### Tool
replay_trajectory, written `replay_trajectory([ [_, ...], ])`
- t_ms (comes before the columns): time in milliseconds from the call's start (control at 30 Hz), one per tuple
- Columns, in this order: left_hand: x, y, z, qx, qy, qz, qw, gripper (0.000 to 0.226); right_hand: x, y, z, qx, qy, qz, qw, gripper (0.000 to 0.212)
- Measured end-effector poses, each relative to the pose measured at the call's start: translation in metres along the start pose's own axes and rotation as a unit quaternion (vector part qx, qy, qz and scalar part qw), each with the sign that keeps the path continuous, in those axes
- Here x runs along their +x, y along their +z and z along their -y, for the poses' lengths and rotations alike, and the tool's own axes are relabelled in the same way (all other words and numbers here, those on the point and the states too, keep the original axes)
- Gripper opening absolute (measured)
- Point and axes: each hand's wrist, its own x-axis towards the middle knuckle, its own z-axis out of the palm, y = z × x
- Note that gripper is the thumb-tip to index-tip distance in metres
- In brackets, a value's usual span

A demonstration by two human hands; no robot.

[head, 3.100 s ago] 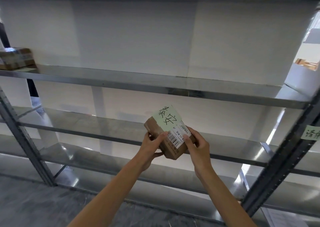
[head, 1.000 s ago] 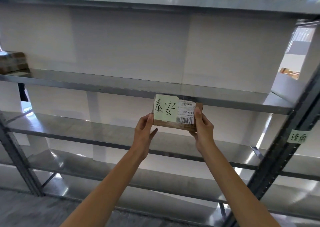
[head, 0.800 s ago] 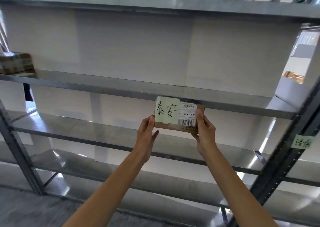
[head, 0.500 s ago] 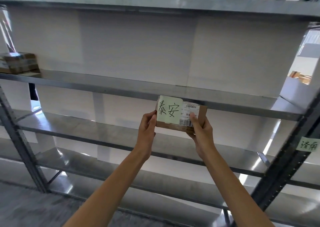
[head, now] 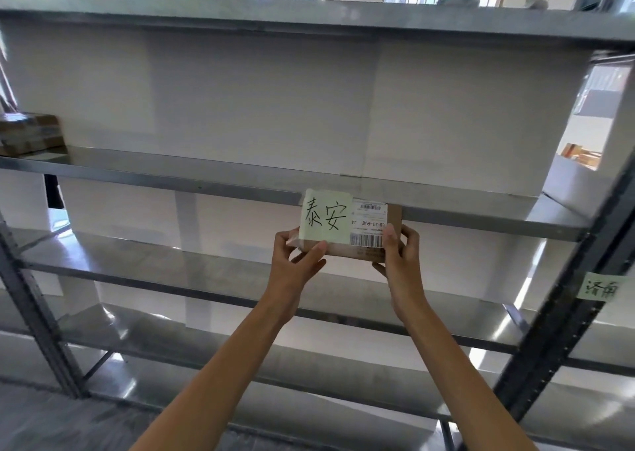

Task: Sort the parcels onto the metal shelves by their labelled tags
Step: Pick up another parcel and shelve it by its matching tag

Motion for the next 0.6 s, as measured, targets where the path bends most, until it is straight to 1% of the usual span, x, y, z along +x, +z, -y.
replay_trajectory([
  [33, 0.001, 0.0, 0.0, -0.023, -0.006, -0.002, 1.0, 0.043, -0.003, 0.002, -0.001, -0.042, -0.033, -0.016, 0.998, 0.039],
  [67, 0.002, 0.0, 0.001, -0.037, -0.008, -0.004, 0.999, 0.043, -0.005, 0.003, -0.003, -0.098, -0.087, -0.054, 0.99, 0.043],
  [100, 0.003, 0.0, 0.001, -0.043, -0.006, -0.008, 0.999, 0.044, -0.007, 0.004, -0.004, -0.169, -0.16, -0.096, 0.968, 0.047],
  [133, 0.003, 0.0, 0.001, -0.044, -0.003, -0.011, 0.999, 0.047, -0.008, 0.004, -0.007, -0.254, -0.237, -0.115, 0.931, 0.051],
  [167, 0.004, 0.001, 0.001, -0.047, 0.0, -0.015, 0.999, 0.05, -0.008, 0.005, -0.01, -0.347, -0.31, -0.106, 0.879, 0.053],
  [200, 0.004, 0.001, 0.001, -0.05, 0.002, -0.017, 0.999, 0.054, -0.008, 0.006, -0.015, -0.43, -0.368, -0.078, 0.821, 0.054],
  [233, 0.004, 0.002, 0.0, -0.051, 0.004, -0.02, 0.999, 0.059, -0.008, 0.008, -0.021, -0.492, -0.405, -0.049, 0.769, 0.055],
  [267, 0.005, 0.002, 0.0, -0.049, 0.005, -0.022, 0.999, 0.063, -0.009, 0.009, -0.027, -0.529, -0.42, -0.029, 0.736, 0.055],
  [300, 0.006, 0.002, 0.0, -0.045, 0.007, -0.026, 0.999, 0.065, -0.008, 0.011, -0.033, -0.546, -0.418, -0.019, 0.725, 0.056],
  [400, 0.007, 0.001, 0.003, -0.03, 0.009, -0.044, 0.999, 0.051, -0.008, 0.012, -0.042, -0.553, -0.39, -0.015, 0.736, 0.055],
  [500, 0.005, -0.001, 0.005, -0.03, 0.011, -0.048, 0.998, 0.044, -0.007, 0.013, -0.043, -0.54, -0.396, 0.004, 0.743, 0.054],
  [533, 0.004, -0.002, 0.005, -0.036, 0.01, -0.046, 0.998, 0.043, -0.007, 0.014, -0.042, -0.523, -0.396, 0.006, 0.755, 0.054],
  [567, 0.003, -0.003, 0.003, -0.043, 0.009, -0.045, 0.998, 0.043, -0.006, 0.014, -0.042, -0.498, -0.389, -0.002, 0.775, 0.055],
  [600, 0.003, -0.004, 0.003, -0.05, 0.008, -0.045, 0.998, 0.043, -0.004, 0.015, -0.042, -0.457, -0.368, -0.019, 0.81, 0.055],
])
